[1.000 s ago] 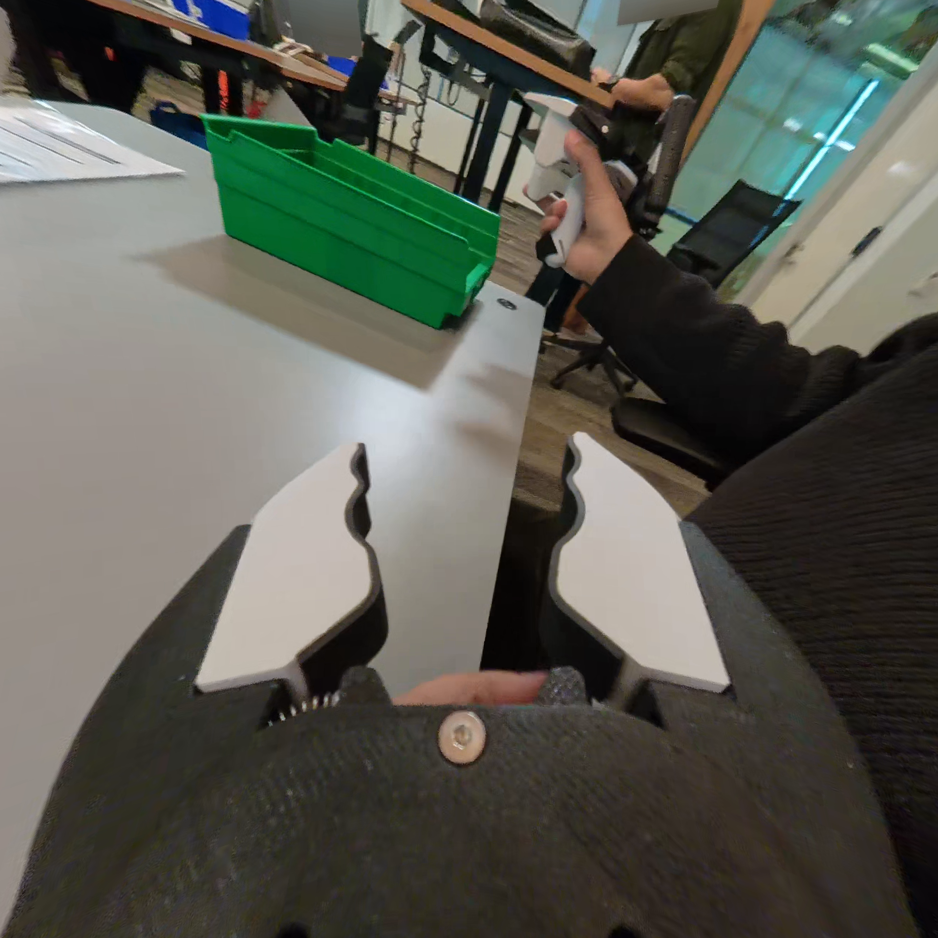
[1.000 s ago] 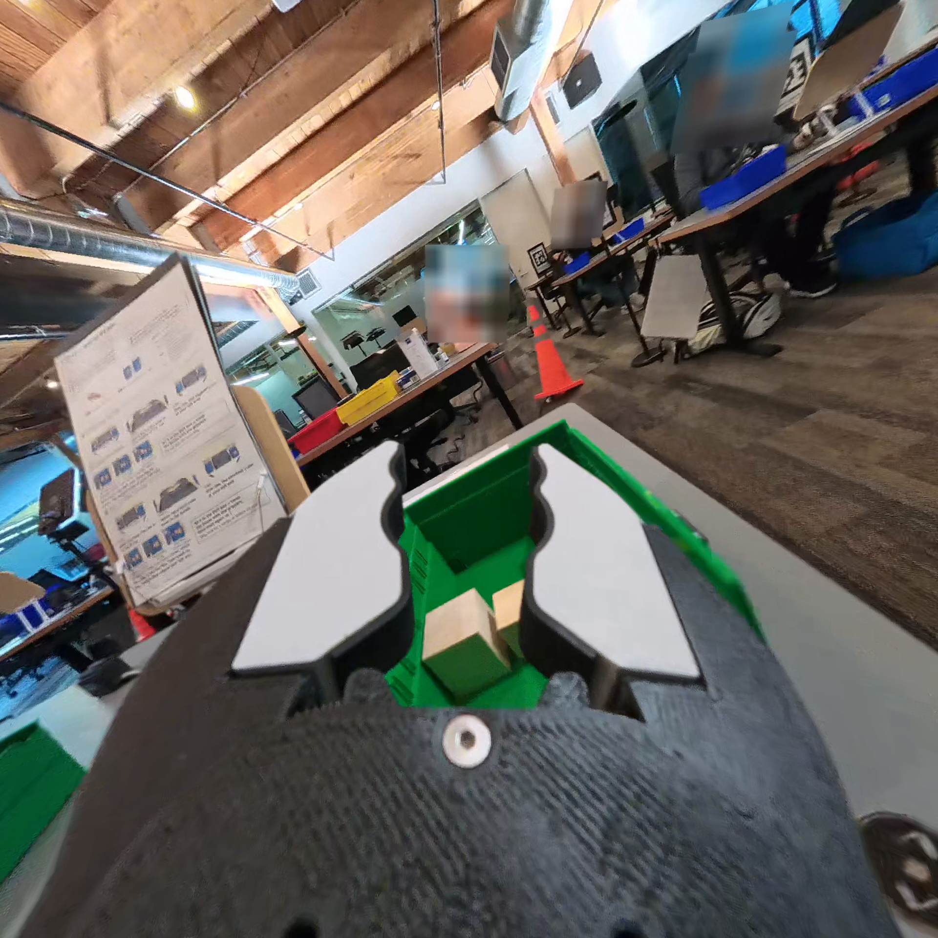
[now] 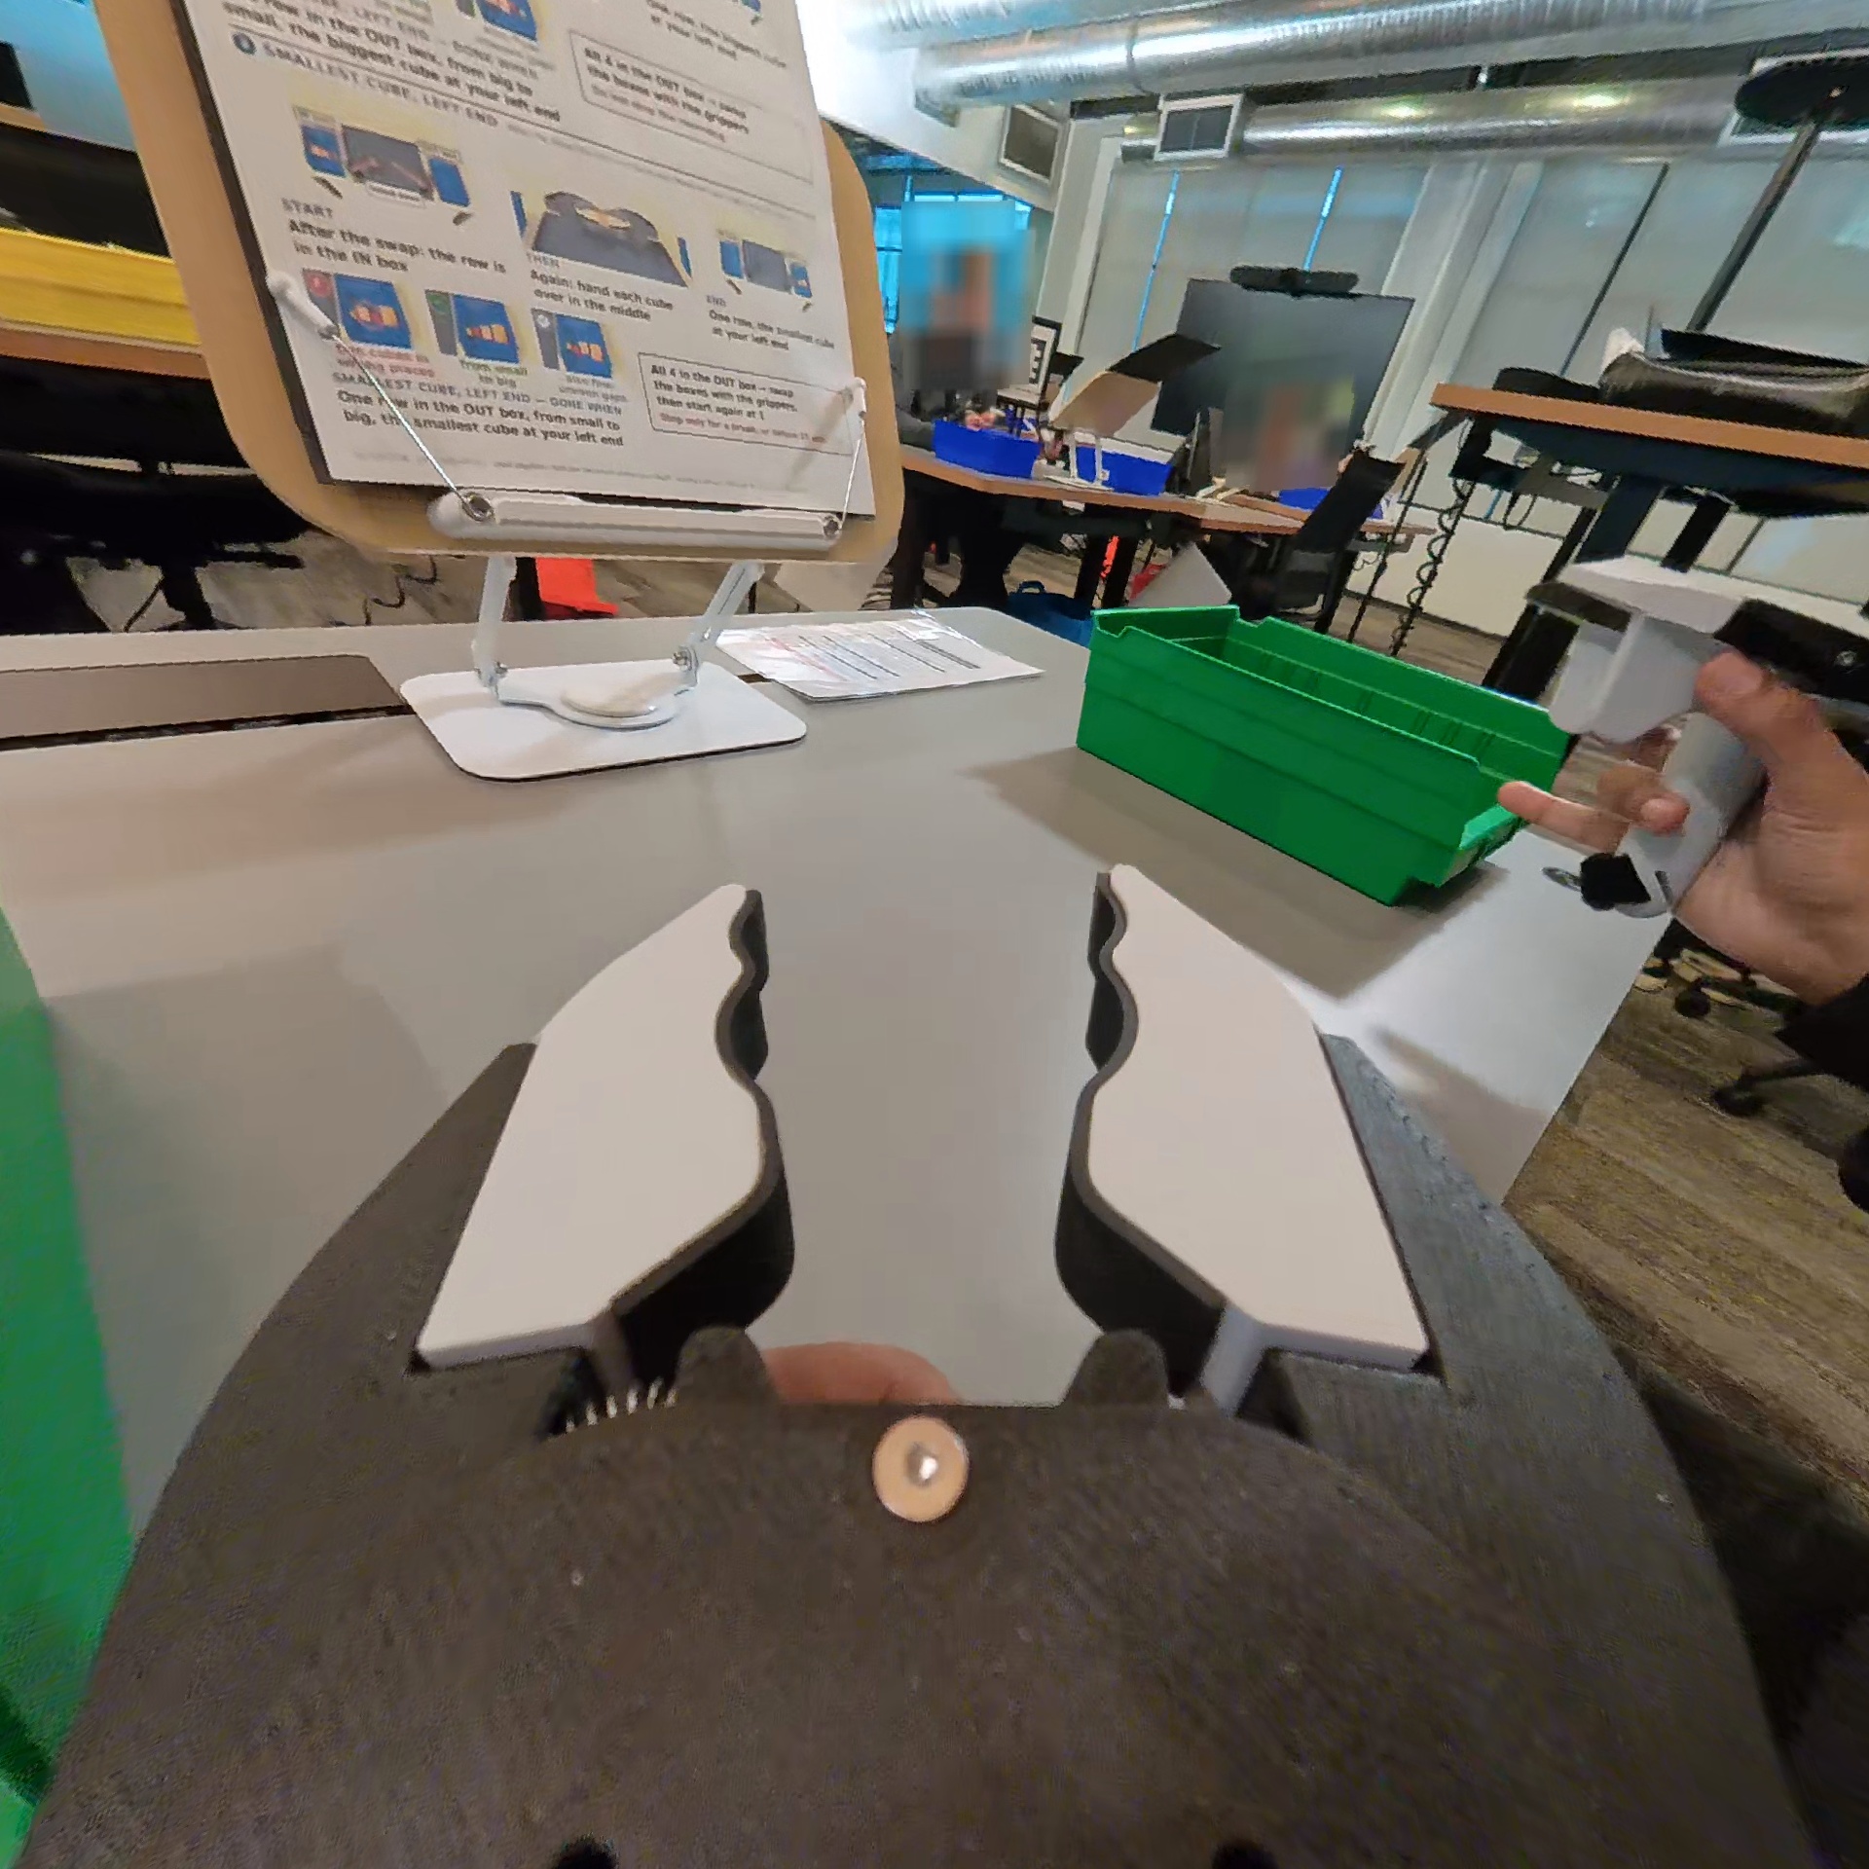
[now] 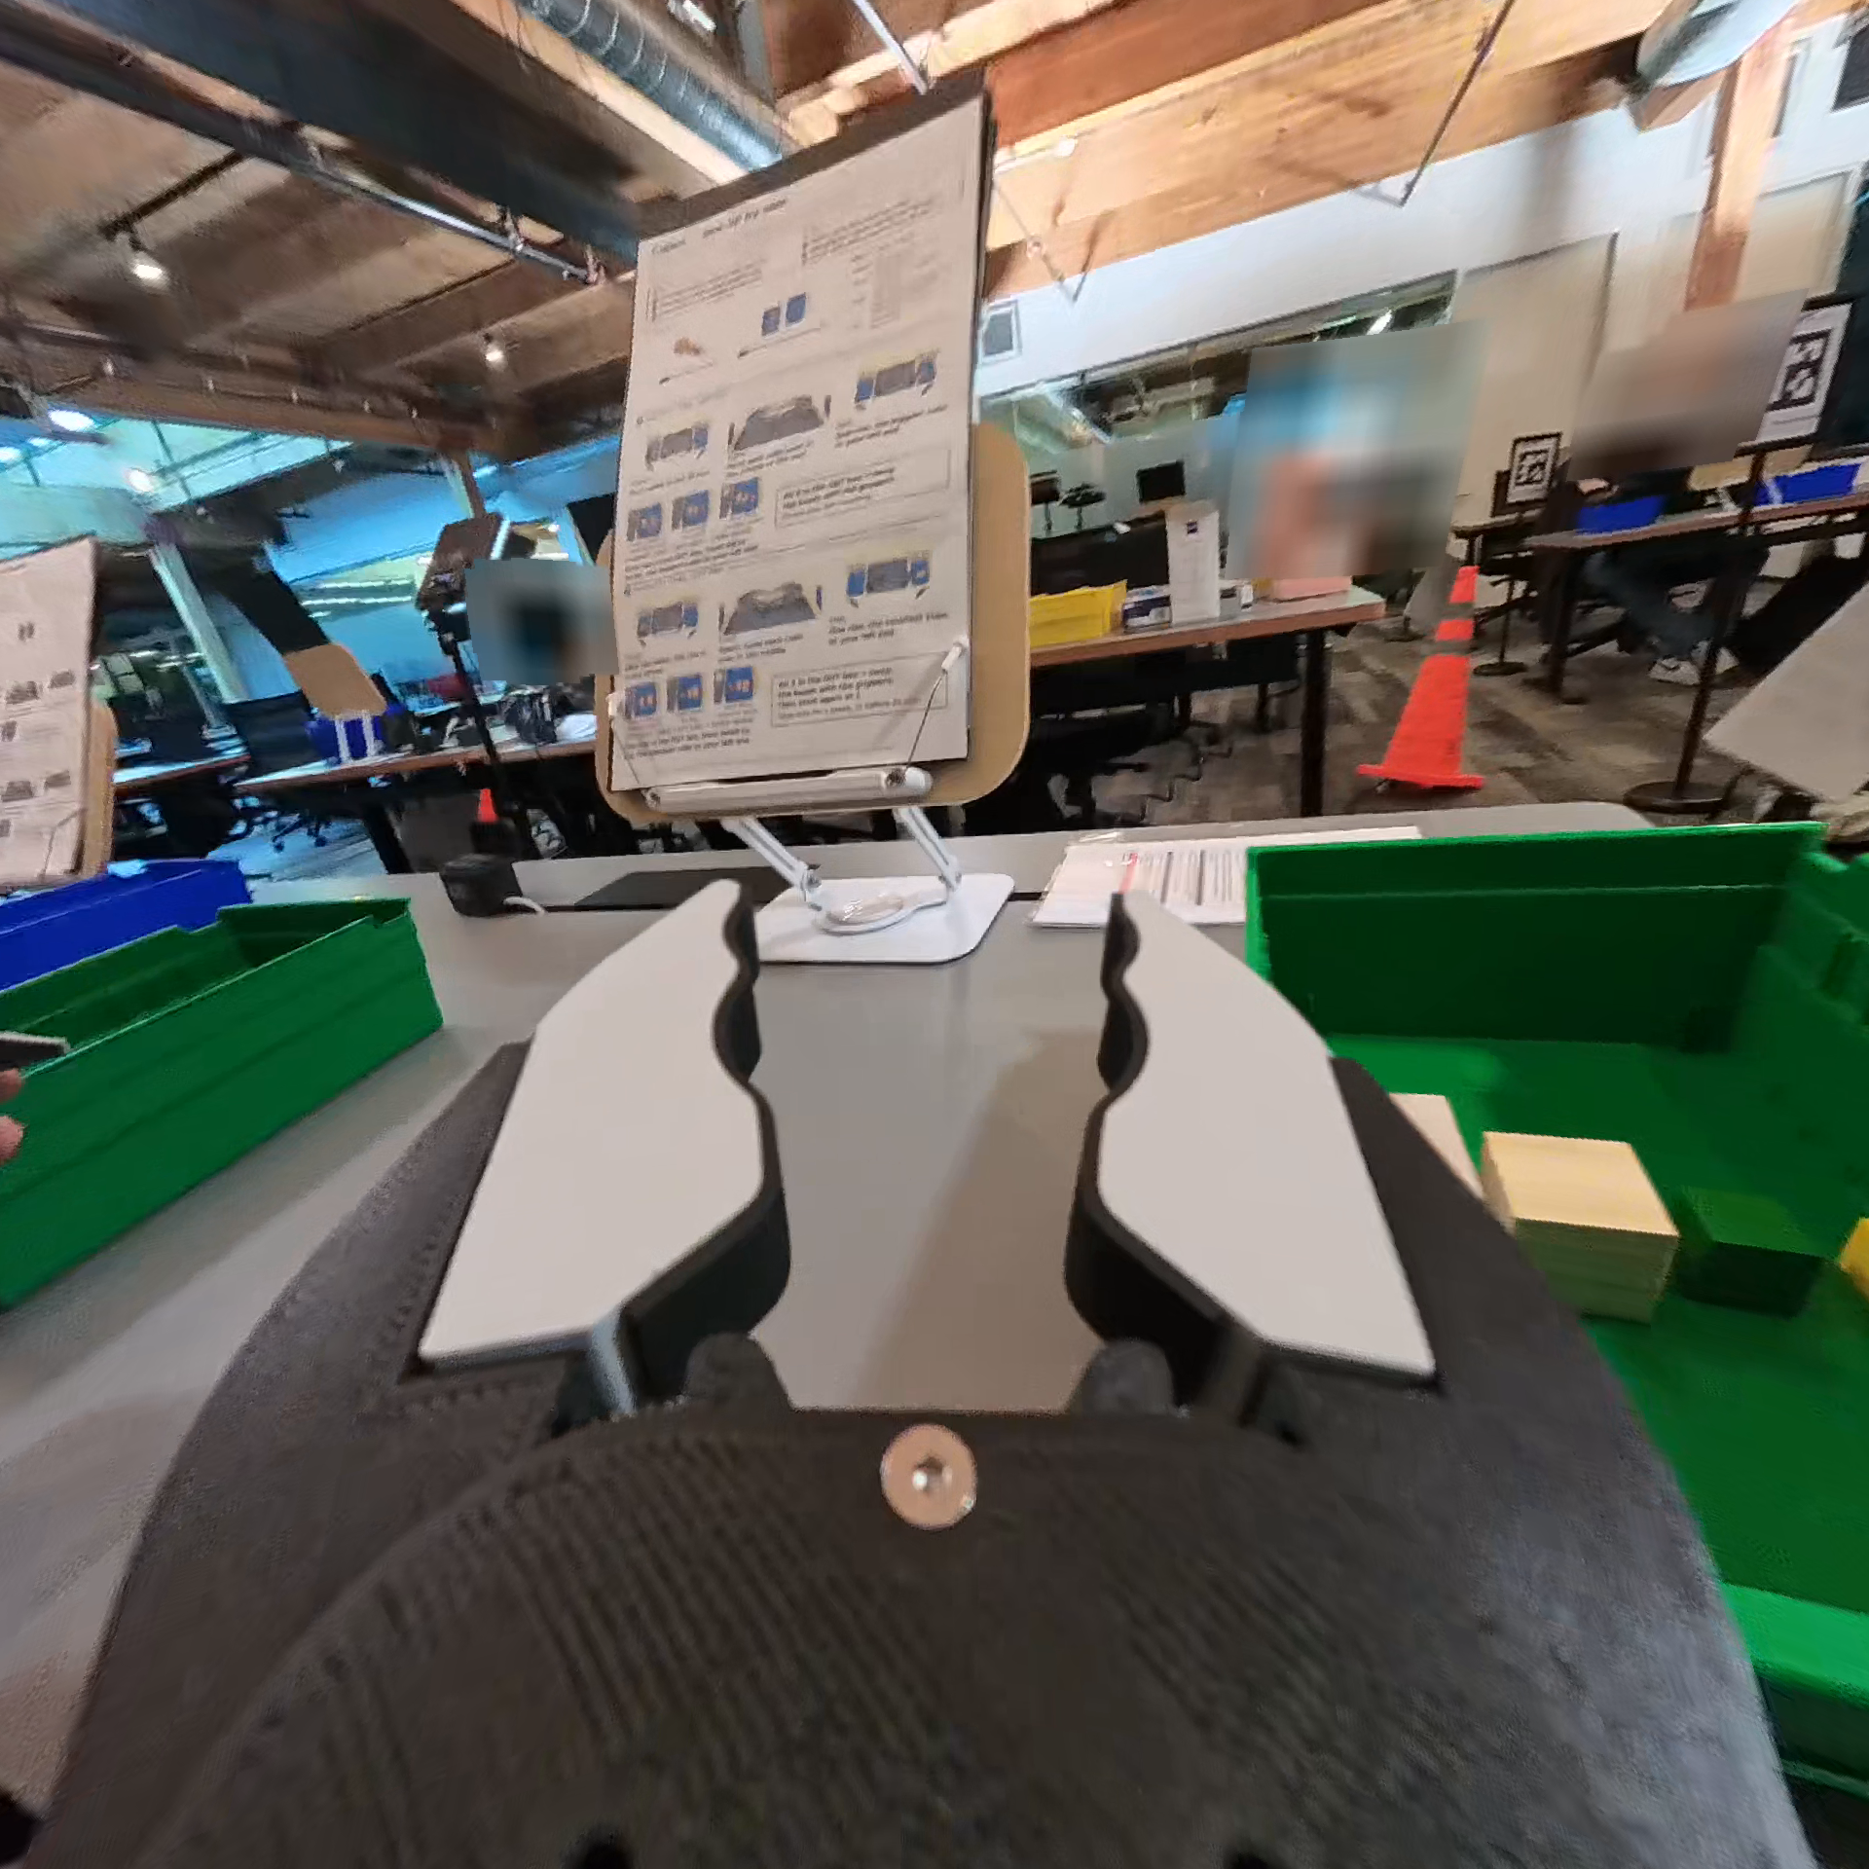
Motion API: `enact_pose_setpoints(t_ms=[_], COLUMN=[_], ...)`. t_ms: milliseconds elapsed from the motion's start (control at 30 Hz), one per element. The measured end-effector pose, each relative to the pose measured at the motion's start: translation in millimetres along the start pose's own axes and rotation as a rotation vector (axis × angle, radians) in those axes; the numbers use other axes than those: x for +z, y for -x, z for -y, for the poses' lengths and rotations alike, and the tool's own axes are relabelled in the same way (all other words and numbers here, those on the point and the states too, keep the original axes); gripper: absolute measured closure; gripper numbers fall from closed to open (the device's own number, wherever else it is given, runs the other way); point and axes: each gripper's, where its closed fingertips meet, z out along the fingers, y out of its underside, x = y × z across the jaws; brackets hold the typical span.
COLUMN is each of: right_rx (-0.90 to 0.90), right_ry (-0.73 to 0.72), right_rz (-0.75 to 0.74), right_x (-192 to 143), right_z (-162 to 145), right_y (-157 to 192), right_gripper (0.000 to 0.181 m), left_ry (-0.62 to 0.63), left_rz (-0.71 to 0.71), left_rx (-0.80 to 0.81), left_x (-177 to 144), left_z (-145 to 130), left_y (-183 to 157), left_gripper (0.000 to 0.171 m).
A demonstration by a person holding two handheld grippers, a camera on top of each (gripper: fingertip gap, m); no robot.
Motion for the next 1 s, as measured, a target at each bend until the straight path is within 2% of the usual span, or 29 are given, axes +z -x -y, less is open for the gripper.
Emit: enact_pose_setpoints(t_ms=[100, 200, 300, 367, 433, 533, 567, 600, 667, 733, 800, 900, 1000], right_rx=[-0.048, -0.127, -0.192, -0.227, -0.249, -0.200, -0.165, -0.135, -0.100, -0.098, -0.174, -0.235, -0.335], right_ry=[-0.026, -0.057, -0.007, 0.025, 0.057, 0.090, 0.111, 0.125, 0.150, 0.160, 0.146, 0.100, 0.121], right_rz=[-0.089, -0.150, -0.240, -0.332, -0.389, -0.479, -0.490, -0.491, -0.453, -0.532, -0.596, -0.613, -0.659], right_x=[-5, -9, -5, -5, -5, -12, -13, -15, -15, -21, -25, -26, -30], right_z=[6, 14, 8, 1, -4, -6, -8, -10, -13, -13, -10, 0, 4], right_y=[-16, -23, -31, -43, -53, -68, -71, -72, -71, -82, -88, -84, -83], right_gripper=[0.100, 0.098, 0.098, 0.118, 0.112, 0.116, 0.123, 0.133, 0.180, 0.181, 0.181, 0.181, 0.181], left_ry=[-0.024, -0.026, -0.009, 0.004, 0.015, 0.020, 0.023, 0.028, 0.042, 0.066, 0.057, 0.041, 0.033], left_rz=[0.008, -0.002, -0.006, -0.002, 0.007, 0.006, 0.002, 0.001, 0.018, 0.068, 0.106, 0.155, 0.154], left_rx=[-0.010, -0.035, -0.051, -0.046, -0.040, -0.046, -0.053, -0.059, -0.064, -0.052, -0.027, 0.000, 0.019], left_x=[-3, -3, 2, 5, 7, 7, 6, 6, 6, 5, 3, 0, 1], left_z=[4, 4, 0, -3, -5, -6, -6, -6, -8, -12, -11, -8, -7], left_y=[0, 0, 2, 4, 6, 5, 3, 3, 5, 13, 19, 27, 27], left_gripper=[0.110, 0.110, 0.110, 0.110, 0.110, 0.113, 0.115, 0.116, 0.119, 0.124, 0.130, 0.139, 0.142])
